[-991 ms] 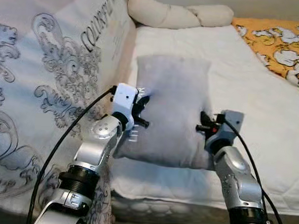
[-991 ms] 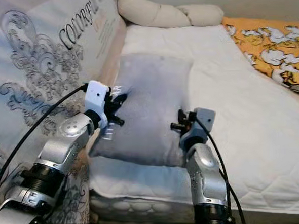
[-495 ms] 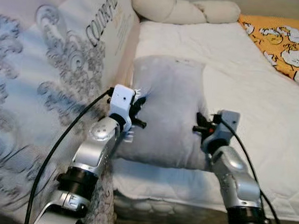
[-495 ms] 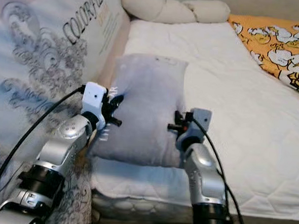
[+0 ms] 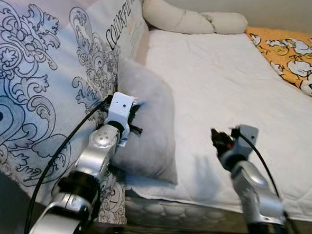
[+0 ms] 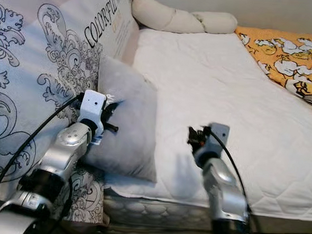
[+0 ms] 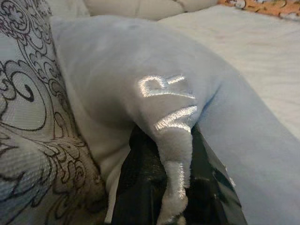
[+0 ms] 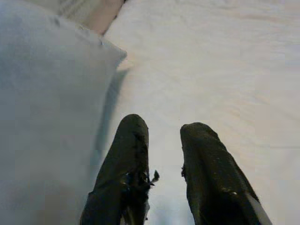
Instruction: Clean up the room
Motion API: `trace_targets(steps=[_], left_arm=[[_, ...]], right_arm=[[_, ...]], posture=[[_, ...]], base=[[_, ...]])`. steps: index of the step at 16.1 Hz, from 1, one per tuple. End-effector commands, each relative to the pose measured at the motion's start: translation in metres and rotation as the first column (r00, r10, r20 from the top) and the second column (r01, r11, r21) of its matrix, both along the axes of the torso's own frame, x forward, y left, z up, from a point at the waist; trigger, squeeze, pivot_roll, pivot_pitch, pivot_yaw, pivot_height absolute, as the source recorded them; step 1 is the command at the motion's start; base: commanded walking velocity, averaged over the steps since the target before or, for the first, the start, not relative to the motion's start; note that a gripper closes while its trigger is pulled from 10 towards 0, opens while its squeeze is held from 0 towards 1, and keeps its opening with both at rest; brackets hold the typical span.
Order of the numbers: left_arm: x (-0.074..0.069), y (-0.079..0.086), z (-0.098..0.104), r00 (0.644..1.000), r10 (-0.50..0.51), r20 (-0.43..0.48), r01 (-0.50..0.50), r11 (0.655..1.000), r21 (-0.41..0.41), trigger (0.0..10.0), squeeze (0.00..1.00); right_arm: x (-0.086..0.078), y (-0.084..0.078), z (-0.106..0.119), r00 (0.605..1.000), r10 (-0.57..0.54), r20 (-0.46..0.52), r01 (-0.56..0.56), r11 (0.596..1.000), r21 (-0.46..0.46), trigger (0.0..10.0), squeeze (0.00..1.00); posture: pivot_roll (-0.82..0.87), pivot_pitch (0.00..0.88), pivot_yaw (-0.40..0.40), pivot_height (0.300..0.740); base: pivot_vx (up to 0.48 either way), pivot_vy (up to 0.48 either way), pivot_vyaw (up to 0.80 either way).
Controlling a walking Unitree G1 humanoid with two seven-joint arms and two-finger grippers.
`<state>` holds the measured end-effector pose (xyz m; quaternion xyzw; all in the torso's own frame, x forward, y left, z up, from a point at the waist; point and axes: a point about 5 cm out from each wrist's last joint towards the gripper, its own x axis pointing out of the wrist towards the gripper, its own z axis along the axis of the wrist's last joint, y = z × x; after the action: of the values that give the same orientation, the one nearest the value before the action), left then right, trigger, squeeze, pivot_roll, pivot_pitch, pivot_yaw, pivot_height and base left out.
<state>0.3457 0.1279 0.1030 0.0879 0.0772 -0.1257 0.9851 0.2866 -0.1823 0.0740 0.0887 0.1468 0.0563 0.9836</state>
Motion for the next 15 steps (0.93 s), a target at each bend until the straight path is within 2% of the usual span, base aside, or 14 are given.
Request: trace_targets(steps=[1, 2, 3, 4, 5, 7, 9, 10, 11, 15], left_arm=[[0.007, 0.003, 0.011, 0.998, 0.013, 0.054, -0.014, 1.000, 0.024, 10.0, 0.00], [0.008, 0.003, 0.011, 0.998, 0.014, 0.055, -0.015, 0.999, 0.030, 10.0, 0.00], [0.011, 0.002, 0.012, 0.998, -0.010, 0.068, 0.005, 0.997, 0.071, 10.0, 0.00], [0.014, 0.001, 0.013, 0.996, -0.030, 0.079, 0.021, 0.993, 0.116, 10.0, 0.00], [0.019, 0.001, 0.017, 0.993, -0.059, 0.101, 0.041, 0.984, 0.175, 10.0, 0.00], [0.024, 0.001, 0.024, 0.989, -0.078, 0.124, 0.048, 0.972, 0.231, 10.0, 0.00], [0.034, 0.002, 0.041, 0.979, -0.117, 0.170, 0.058, 0.946, 0.320, 10.0, 0.00], [0.034, 0.002, 0.041, 0.979, -0.117, 0.170, 0.058, 0.946, 0.320, 10.0, 0.00], [0.039, 0.003, 0.049, 0.975, -0.123, 0.185, 0.053, 0.937, 0.344, 10.0, 0.00], [0.043, 0.012, 0.055, 0.974, -0.130, 0.183, 0.039, 0.901, 0.431, 10.0, 0.00]], right_arm=[[0.000, 0.002, 0.006, 0.997, 0.060, 0.051, -0.058, 0.997, -0.048, 10.0, 1.00], [0.000, 0.002, 0.008, 0.994, 0.082, 0.066, -0.078, 0.995, -0.063, 10.0, 1.00], [-0.006, 0.006, 0.015, 0.974, 0.206, 0.094, -0.200, 0.977, -0.072, 10.0, 1.00], [-0.011, 0.010, 0.019, 0.944, 0.310, 0.117, -0.304, 0.950, -0.067, 10.0, 1.00], [-0.019, 0.013, 0.027, 0.888, 0.438, 0.140, -0.434, 0.899, -0.061, 10.0, 1.00], [-0.024, 0.013, 0.032, 0.844, 0.516, 0.147, -0.512, 0.856, -0.069, 10.0, 1.00], [-0.021, 0.003, 0.039, 0.842, 0.513, 0.167, -0.497, 0.858, -0.126, 10.0, 1.00], [-0.021, 0.003, 0.039, 0.842, 0.513, 0.167, -0.497, 0.858, -0.126, 10.0, 1.00], [-0.020, 0.002, 0.043, 0.832, 0.527, 0.174, -0.514, 0.850, -0.116, 10.0, 1.00], [-0.025, 0.003, 0.044, 0.808, 0.564, 0.171, -0.555, 0.826, -0.101, 10.0, 1.00]], posture=[[-0.08, 0.000, 0.010, 0.740], [-0.08, 0.000, 0.010, 0.740], [-0.08, 0.000, 0.012, 0.740], [-0.08, 0.000, 0.012, 0.740], [-0.08, 0.000, 0.013, 0.740], [-0.09, 0.000, 0.014, 0.740], [-0.09, 0.000, 0.008, 0.740], [-0.09, 0.000, 0.008, 0.740], [-0.09, 0.000, 0.010, 0.740], [-0.09, 0.000, 0.025, 0.740]], base=[[0.000, 0.000, 0.00], [0.000, 0.000, 0.00], [0.000, 0.000, 0.00], [0.000, 0.000, 0.00], [0.000, 0.000, 0.00], [0.000, 0.000, 0.00], [0.000, 0.000, 0.00], [0.000, 0.000, 0.00], [0.000, 0.000, 0.00], [0.000, 0.000, 0.00]])
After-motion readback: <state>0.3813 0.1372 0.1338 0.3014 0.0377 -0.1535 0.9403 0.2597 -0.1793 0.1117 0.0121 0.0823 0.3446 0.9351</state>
